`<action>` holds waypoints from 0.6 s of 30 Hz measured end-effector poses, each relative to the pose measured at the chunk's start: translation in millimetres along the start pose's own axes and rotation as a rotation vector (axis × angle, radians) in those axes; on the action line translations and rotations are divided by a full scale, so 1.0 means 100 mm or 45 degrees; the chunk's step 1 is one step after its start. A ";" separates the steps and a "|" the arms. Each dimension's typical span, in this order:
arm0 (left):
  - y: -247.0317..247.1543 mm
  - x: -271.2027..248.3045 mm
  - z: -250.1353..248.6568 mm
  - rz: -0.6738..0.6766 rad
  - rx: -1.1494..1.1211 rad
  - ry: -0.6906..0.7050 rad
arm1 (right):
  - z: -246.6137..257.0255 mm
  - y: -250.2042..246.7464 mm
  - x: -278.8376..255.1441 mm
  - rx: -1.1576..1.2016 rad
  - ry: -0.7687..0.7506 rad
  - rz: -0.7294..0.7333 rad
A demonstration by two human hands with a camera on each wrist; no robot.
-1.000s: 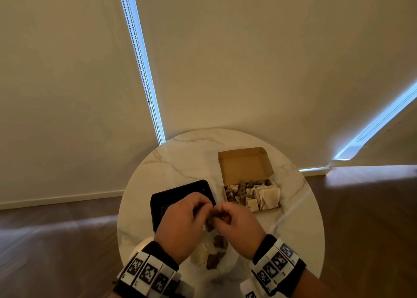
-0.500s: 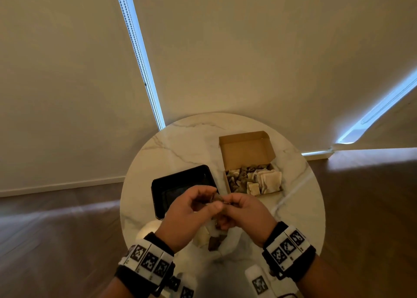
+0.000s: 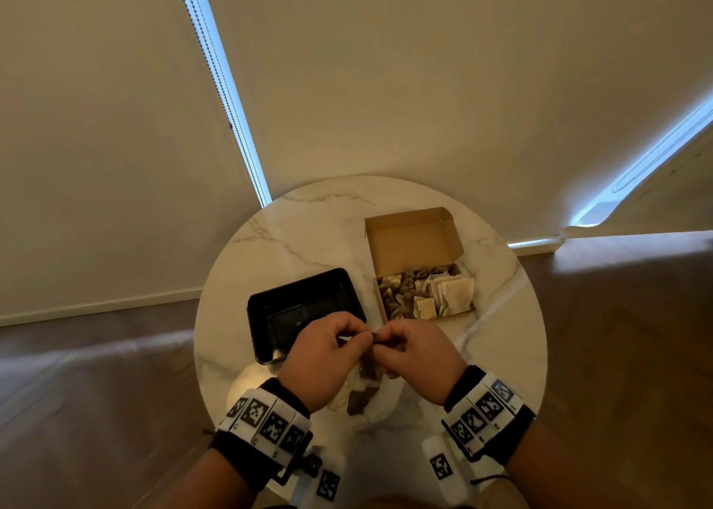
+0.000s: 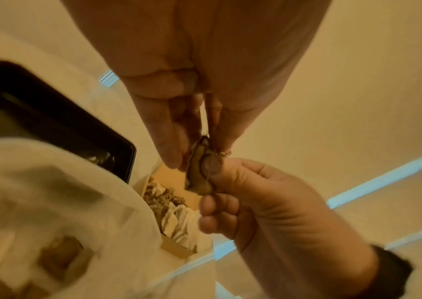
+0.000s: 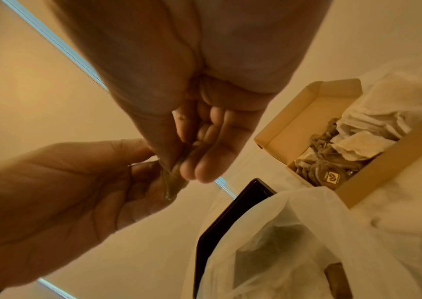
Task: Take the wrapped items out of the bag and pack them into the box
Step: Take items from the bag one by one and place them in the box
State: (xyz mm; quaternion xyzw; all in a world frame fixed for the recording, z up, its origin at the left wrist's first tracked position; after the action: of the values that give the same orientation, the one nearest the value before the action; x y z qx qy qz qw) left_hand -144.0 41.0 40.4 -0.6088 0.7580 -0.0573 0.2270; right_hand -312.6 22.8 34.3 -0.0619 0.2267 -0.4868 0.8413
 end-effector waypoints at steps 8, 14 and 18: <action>-0.13 0.04 0.13 -0.137 -0.409 -0.260 | 0.00 0.07 0.08 0.259 0.037 0.010; -0.37 -0.06 0.29 -0.323 -0.361 -0.265 | -0.23 0.13 0.27 -0.377 0.017 0.076; -0.45 -0.20 0.46 -0.358 -0.329 -0.287 | -0.48 0.48 0.39 -1.154 0.129 0.347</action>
State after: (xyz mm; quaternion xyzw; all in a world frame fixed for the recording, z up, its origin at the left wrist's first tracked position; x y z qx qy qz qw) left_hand -81.3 57.4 21.3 -0.7352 0.6364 0.0777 0.2202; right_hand -279.2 20.1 -36.2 -0.3685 0.4630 -0.2263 0.7737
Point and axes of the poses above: each hand's wrist, its own x-axis towards the middle knuckle, its own y-axis out of the palm, z = x × y, the point moved 4 cm from there along x, towards the middle knuckle, and after that the axes turned 4 degrees about z, right-handed, at the moved point
